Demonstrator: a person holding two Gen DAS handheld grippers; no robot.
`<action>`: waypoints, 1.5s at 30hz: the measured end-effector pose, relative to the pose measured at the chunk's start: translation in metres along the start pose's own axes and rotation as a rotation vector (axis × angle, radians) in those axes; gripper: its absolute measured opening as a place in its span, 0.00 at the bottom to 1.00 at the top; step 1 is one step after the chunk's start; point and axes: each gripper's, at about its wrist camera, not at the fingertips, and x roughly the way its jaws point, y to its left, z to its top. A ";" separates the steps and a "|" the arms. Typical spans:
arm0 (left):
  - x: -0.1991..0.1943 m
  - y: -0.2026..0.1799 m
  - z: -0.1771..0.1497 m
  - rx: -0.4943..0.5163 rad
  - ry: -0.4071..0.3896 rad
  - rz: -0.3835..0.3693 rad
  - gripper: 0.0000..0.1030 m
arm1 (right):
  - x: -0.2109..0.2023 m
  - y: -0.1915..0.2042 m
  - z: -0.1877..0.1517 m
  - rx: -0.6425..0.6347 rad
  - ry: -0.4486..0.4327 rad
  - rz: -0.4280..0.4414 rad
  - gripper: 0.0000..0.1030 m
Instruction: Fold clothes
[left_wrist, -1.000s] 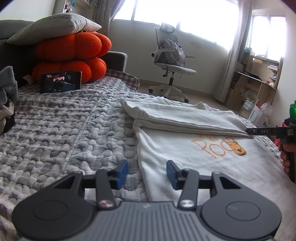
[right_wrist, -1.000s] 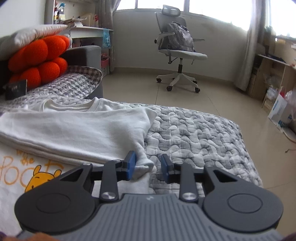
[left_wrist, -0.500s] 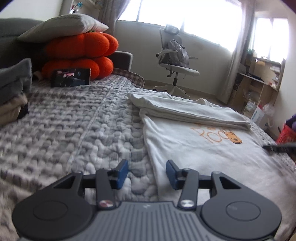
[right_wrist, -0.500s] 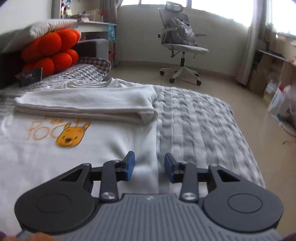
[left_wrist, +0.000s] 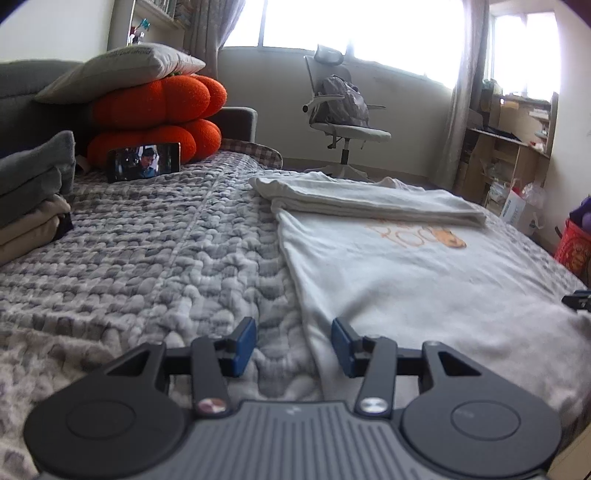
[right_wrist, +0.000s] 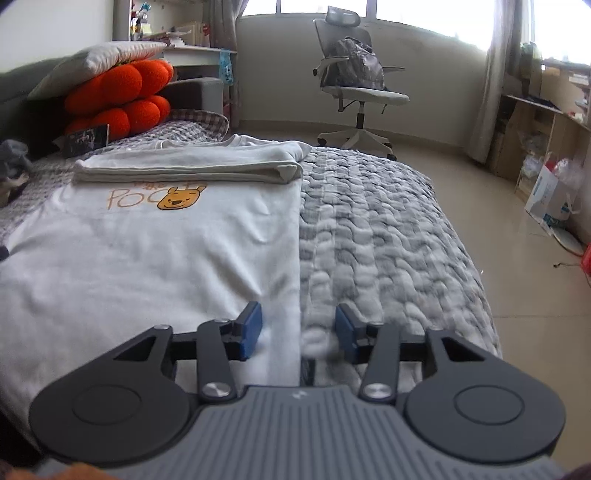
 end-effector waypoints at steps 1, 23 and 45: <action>-0.003 -0.001 -0.002 0.009 0.002 0.003 0.46 | -0.003 -0.001 -0.003 0.003 -0.003 0.001 0.49; -0.026 -0.002 -0.017 -0.023 0.076 0.038 0.46 | -0.042 0.003 -0.042 0.021 -0.001 -0.019 0.52; -0.024 0.002 -0.017 -0.022 0.086 0.037 0.56 | -0.048 0.014 -0.046 0.032 -0.003 -0.078 0.55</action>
